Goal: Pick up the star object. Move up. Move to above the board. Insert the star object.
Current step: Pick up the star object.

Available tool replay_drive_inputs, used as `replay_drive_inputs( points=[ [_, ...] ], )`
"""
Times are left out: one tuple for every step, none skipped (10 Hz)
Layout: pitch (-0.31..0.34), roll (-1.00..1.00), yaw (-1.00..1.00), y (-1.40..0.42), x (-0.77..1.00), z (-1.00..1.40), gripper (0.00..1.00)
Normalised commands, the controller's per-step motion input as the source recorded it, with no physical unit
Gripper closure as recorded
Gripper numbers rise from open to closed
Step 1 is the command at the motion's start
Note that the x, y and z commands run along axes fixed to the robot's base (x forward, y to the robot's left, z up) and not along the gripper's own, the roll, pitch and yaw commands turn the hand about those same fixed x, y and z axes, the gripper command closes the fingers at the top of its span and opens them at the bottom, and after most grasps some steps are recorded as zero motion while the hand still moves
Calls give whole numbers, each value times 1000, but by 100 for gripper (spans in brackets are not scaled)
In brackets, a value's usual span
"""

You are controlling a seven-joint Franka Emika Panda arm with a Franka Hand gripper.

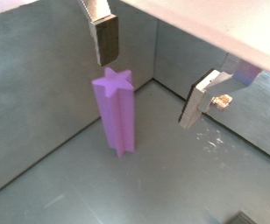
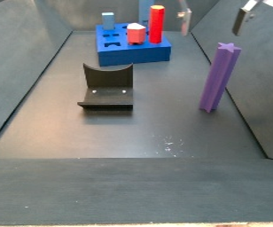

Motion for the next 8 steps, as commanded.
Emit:
replay_drive_inputs(
  points=[
    [-167,119,0,0,-1000,-46,0],
    [-236,111,0,0,-1000,-174,0],
    [-289,123,0,0,-1000,-260,0],
    [-230,0,66,23,-251,-137,0],
    [-73,-19,0,0,0,-134,0],
    [0,0,0,109,-77,-277,0],
    [6,63,0,146,0,-640,0],
    [0,70,0,151,111,-857,0]
  ],
)
